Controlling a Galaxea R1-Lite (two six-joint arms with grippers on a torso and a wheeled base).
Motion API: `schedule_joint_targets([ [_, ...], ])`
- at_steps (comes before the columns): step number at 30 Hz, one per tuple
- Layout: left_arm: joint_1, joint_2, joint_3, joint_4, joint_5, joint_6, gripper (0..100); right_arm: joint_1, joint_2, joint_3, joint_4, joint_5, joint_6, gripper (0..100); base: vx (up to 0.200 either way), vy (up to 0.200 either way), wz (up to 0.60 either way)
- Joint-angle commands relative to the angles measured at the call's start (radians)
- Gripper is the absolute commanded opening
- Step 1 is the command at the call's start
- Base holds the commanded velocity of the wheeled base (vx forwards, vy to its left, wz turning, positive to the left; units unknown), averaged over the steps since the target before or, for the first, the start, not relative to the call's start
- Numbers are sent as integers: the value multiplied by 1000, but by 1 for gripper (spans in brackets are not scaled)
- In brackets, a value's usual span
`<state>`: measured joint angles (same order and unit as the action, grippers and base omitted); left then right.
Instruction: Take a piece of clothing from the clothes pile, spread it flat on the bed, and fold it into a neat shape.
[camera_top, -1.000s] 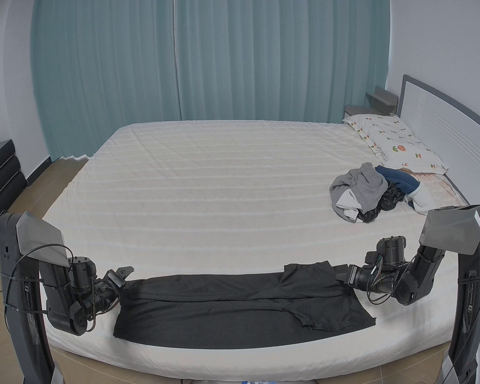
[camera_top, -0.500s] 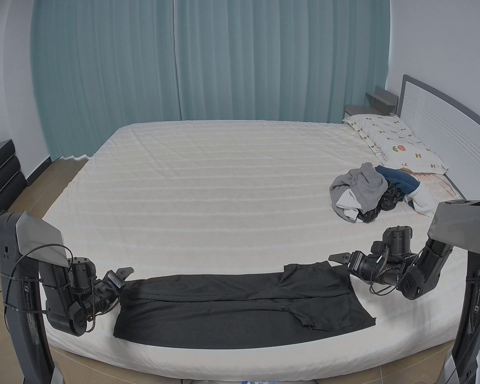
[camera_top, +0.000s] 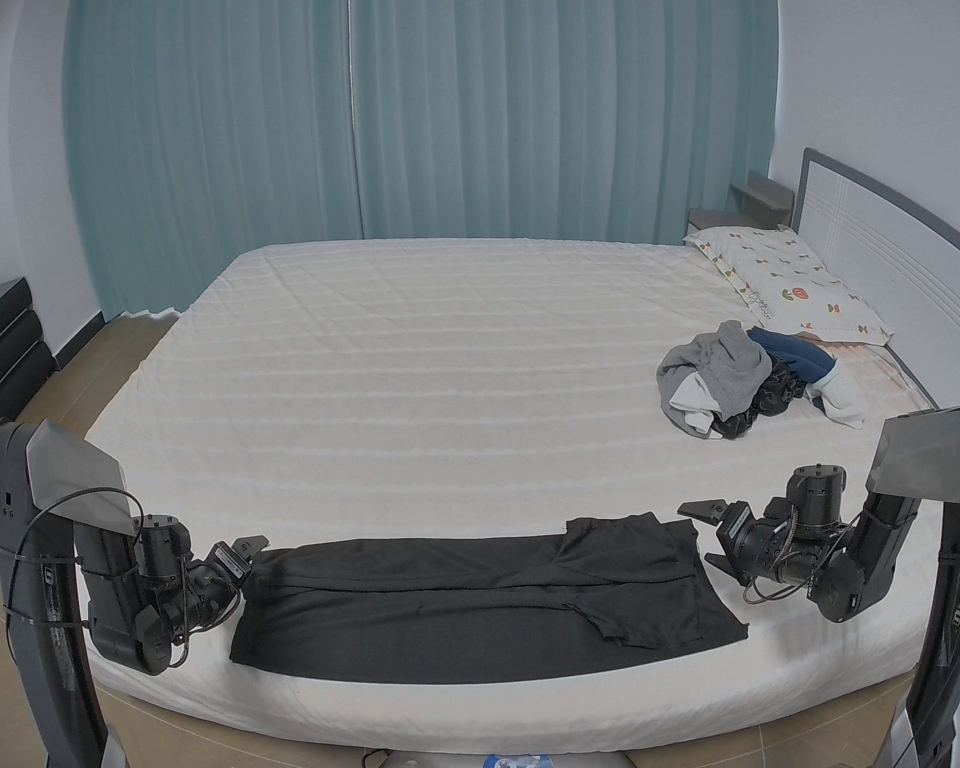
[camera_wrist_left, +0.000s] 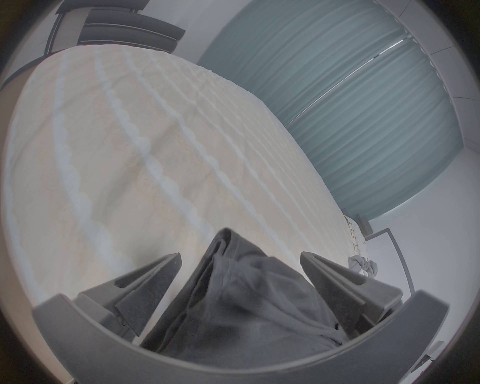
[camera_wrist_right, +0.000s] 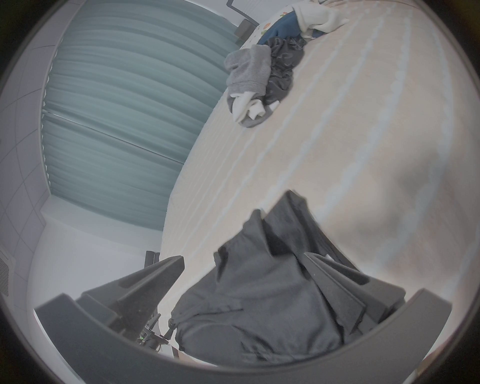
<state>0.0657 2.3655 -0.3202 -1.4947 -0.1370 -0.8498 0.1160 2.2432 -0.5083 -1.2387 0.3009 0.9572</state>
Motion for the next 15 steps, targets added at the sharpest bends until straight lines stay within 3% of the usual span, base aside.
schedule_joint_targets([
  [1, -17, -58, 29, 1, 4, 0, 100, -1, 30, 24, -13, 0, 3, 100, 0, 0, 0],
  [11, -93, -72, 26, 17, 20, -2, 100, 1, 38, 24, -15, -2, 5, 100, 0, 0, 0],
  [15, -103, -57, -23, 65, 85, 5, 100, 5, 38, 25, -15, -2, 5, 100, 0, 0, 0],
])
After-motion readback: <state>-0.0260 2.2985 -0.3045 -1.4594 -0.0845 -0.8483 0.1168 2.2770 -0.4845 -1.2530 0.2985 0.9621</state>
